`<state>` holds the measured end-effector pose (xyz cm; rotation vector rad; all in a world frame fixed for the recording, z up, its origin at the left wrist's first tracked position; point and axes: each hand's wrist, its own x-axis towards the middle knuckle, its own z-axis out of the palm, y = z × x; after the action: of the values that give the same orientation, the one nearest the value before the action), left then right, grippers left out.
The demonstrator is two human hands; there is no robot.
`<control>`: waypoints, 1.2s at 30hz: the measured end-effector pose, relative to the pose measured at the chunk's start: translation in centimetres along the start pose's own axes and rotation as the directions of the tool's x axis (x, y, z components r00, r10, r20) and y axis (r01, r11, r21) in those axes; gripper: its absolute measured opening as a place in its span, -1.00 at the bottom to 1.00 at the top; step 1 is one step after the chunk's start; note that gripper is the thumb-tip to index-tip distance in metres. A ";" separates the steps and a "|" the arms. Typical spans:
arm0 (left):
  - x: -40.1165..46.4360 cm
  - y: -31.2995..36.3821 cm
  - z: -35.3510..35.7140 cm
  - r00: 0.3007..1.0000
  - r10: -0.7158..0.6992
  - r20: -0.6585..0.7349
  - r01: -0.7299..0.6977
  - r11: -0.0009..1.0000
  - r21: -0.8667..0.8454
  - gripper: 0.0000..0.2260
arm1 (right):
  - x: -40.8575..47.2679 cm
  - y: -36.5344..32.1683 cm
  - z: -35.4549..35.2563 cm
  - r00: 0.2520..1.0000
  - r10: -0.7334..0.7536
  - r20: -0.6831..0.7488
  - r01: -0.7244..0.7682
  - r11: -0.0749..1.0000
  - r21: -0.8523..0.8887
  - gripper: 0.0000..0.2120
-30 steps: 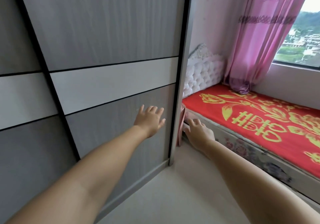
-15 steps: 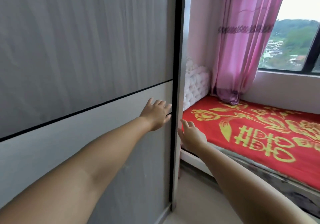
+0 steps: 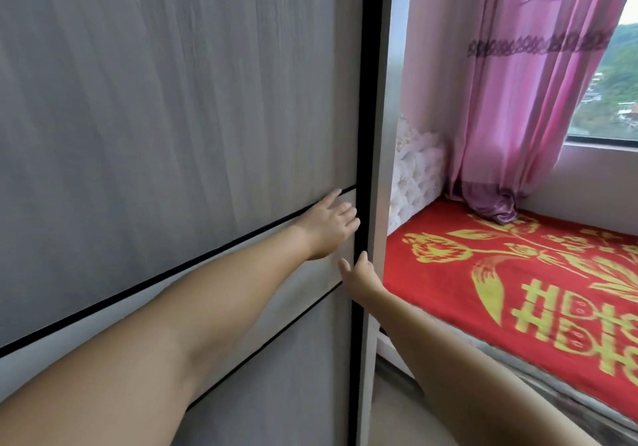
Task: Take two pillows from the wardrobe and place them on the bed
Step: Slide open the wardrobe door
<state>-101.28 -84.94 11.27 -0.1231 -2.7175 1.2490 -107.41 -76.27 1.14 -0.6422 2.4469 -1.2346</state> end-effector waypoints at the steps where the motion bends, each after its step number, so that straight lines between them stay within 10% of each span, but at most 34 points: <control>1: 1.0 -0.4 0.3 1.000 0.022 -0.001 -0.022 0.999 0.035 -0.56 | 0.9 0.1 0.4 1.000 0.002 -0.010 -0.002 0.999 0.049 -0.32; 10: 5.0 -1.0 0.7 0.989 -0.007 0.146 -0.031 0.965 0.260 -0.54 | 4.2 1.4 2.5 1.000 0.010 -0.029 0.000 0.948 0.319 -0.29; 36: -14.4 1.0 -0.9 0.976 -0.190 0.105 0.154 0.946 0.287 -0.51 | -11.2 -1.9 11.0 0.986 -0.164 -0.004 0.159 0.953 0.256 -0.42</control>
<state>-86.88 -85.58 9.67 0.2320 -2.5531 1.6158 -92.27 -78.72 -2.71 -0.7862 2.2034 -1.5685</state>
